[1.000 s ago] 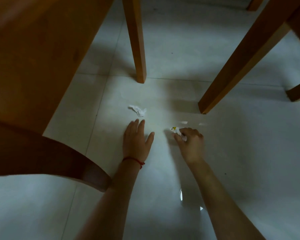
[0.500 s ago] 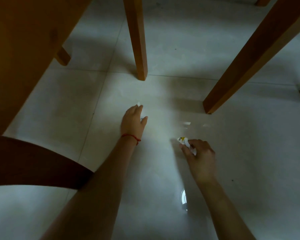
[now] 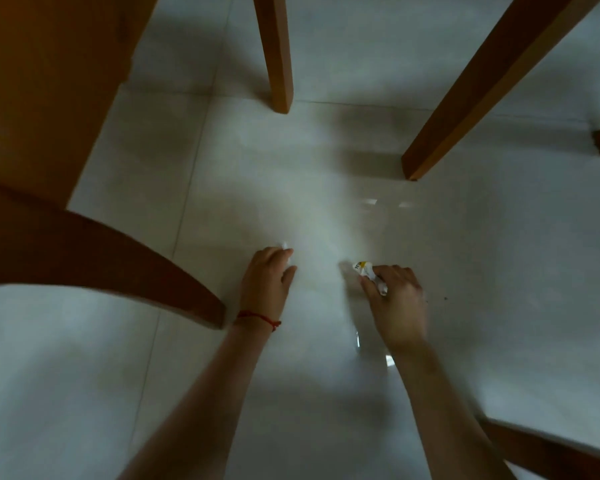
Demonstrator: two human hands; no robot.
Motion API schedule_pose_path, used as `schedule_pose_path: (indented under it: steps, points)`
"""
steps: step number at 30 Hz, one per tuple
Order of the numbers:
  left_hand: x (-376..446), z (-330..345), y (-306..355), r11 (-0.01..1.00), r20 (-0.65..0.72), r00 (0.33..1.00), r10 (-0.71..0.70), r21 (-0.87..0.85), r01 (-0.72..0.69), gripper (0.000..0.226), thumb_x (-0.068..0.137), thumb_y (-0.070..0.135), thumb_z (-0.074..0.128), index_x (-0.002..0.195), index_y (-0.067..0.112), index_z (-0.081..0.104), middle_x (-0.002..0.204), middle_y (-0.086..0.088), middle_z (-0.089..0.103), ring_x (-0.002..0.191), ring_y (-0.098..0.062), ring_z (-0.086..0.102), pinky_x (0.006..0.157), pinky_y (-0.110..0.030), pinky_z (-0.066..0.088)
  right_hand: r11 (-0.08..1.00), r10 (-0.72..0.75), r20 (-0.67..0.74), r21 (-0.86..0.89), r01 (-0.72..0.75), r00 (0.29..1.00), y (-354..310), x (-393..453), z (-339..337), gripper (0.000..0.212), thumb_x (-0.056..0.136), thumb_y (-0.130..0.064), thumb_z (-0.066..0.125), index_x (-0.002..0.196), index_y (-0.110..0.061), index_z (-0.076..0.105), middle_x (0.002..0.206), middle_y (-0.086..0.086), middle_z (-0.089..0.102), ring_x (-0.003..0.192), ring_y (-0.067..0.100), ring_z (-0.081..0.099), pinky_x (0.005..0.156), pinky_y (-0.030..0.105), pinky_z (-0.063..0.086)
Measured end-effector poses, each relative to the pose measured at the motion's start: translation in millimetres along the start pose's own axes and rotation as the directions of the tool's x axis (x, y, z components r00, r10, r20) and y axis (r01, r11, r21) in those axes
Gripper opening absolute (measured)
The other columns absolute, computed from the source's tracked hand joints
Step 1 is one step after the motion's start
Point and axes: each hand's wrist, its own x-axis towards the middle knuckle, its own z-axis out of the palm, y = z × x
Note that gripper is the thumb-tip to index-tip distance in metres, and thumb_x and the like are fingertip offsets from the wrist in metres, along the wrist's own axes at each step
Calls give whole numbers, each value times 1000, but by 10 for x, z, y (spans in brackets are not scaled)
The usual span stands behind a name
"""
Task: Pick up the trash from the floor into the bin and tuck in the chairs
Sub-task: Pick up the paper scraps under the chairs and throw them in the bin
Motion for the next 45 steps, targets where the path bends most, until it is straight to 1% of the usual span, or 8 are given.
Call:
schedule_pose_path:
  steps: [4, 8, 16, 22, 26, 30, 36, 45]
  points:
    - [-286, -373, 228, 1000, 3, 1000, -17, 14, 17, 32, 77, 21, 52, 92, -3, 67, 85, -19, 66, 79, -34, 63, 74, -27, 34, 999, -31, 17, -14, 31, 999, -187, -229, -293, 18, 77, -21, 63, 67, -6, 63, 61, 12, 60, 62, 33, 55, 57, 35, 43]
    - [-536, -717, 499, 1000, -74, 997, 8, -3, -8, 31, 77, 21, 52, 91, -1, 68, 84, -17, 66, 85, -21, 50, 75, -28, 37, 992, -114, 36, -47, 116, 993, -387, -386, -628, 29, 82, -28, 51, 69, -4, 62, 61, 13, 58, 61, 32, 53, 58, 36, 34]
    - [-1014, -1454, 1065, 996, 5, 997, 81, -26, -80, 31, 78, 20, 52, 93, -2, 68, 84, -15, 67, 76, -30, 64, 65, -30, 49, 960, -222, 43, -165, 226, 974, -822, -732, -1429, 26, 81, -25, 54, 72, -2, 62, 63, 15, 58, 63, 33, 54, 57, 34, 44]
    - [-1386, -2013, 1465, 1000, -25, 999, 20, -7, -21, 31, 78, 21, 52, 94, 0, 68, 85, -14, 67, 78, -30, 62, 65, -30, 50, 957, -237, 62, -159, 244, 969, -1219, -1002, -2004, 20, 78, -20, 64, 72, -1, 63, 65, 14, 60, 66, 34, 56, 60, 35, 45]
    - [-1582, -2373, 1716, 1000, -69, 998, -13, 12, 14, 23, 73, 9, 67, 92, -2, 68, 84, -16, 67, 78, -32, 63, 66, -30, 51, 949, -276, 105, -126, 288, 956, -1507, -1055, -2355, 18, 77, -18, 66, 73, 0, 64, 66, 15, 61, 67, 36, 55, 60, 36, 45]
    - [-1719, -2790, 2000, 999, -134, 990, -39, 9, 40, 26, 76, 17, 60, 92, -2, 68, 83, -15, 67, 75, -32, 63, 65, -30, 51, 932, -335, 131, -102, 349, 933, -1832, -1069, -2719, 18, 77, -18, 65, 74, 0, 64, 68, 16, 62, 67, 36, 56, 61, 36, 45]
    - [-2005, -3372, 2382, 991, -249, 961, -120, 19, 129, 26, 66, 1, 76, 91, -3, 68, 82, -17, 67, 74, -33, 63, 66, -26, 46, 897, -415, 169, -88, 433, 894, -2345, -1151, -3200, 18, 76, -18, 66, 76, 0, 65, 69, 15, 63, 67, 35, 56, 61, 37, 46]
    - [-2701, -4440, 2565, 985, -264, 950, -165, 8, 174, 27, 67, -2, 77, 93, -3, 68, 84, -16, 67, 76, -32, 62, 69, -26, 45, 859, -489, 160, -82, 505, 858, -3189, -1634, -3726, 19, 78, -20, 63, 73, -3, 63, 65, 12, 59, 65, 33, 55, 60, 35, 45]
